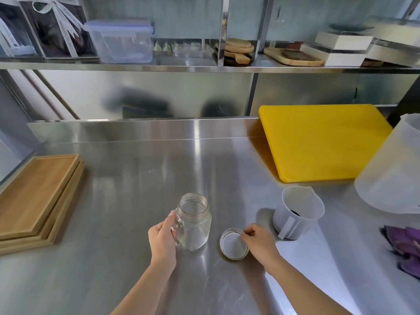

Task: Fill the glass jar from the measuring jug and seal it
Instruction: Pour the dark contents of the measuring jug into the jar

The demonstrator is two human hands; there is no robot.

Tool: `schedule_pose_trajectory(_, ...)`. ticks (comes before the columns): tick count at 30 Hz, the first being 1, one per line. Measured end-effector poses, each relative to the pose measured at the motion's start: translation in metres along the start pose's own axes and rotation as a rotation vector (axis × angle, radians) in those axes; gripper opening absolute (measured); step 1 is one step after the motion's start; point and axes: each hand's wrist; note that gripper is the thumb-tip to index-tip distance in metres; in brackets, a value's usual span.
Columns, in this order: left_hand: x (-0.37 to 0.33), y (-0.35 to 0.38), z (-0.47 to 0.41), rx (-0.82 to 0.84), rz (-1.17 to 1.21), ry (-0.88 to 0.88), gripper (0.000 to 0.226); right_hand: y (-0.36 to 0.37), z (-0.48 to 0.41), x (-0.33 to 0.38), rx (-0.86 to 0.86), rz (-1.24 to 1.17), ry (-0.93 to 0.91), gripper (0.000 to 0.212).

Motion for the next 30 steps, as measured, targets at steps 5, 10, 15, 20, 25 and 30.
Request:
schedule_pose_trajectory(5,0.011,-0.002,-0.003,0.019,-0.020,0.001,0.055,-0.002,0.003,-0.005,0.002,0.025,-0.014,0.003)
schedule_pose_trajectory(10,0.019,-0.005,-0.007,0.017,0.002,-0.017,0.057,-0.009,0.013,-0.008,-0.058,0.031,-0.053,0.010)
schedule_pose_trajectory(15,0.021,-0.006,-0.009,0.024,-0.019,0.017,0.057,-0.025,0.033,-0.005,-0.293,-0.020,-0.155,0.023)
schedule_pose_trajectory(20,0.028,-0.009,-0.015,0.031,-0.043,0.036,0.047,-0.042,0.041,-0.011,-0.548,-0.119,-0.177,0.021)
schedule_pose_trajectory(25,0.029,-0.009,-0.016,0.041,-0.050,0.035,0.051,-0.049,0.037,-0.020,-0.552,-0.281,-0.130,0.012)
schedule_pose_trajectory(30,0.030,-0.009,-0.018,0.041,-0.074,0.052,0.056,-0.046,0.033,-0.017,-0.352,-0.452,-0.094,0.011)
Point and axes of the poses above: each hand's wrist, its own z-axis away from the middle knuckle, its own y-axis out of the palm, x = y × z, and after that the axes turned 8 degrees about -y, right-handed
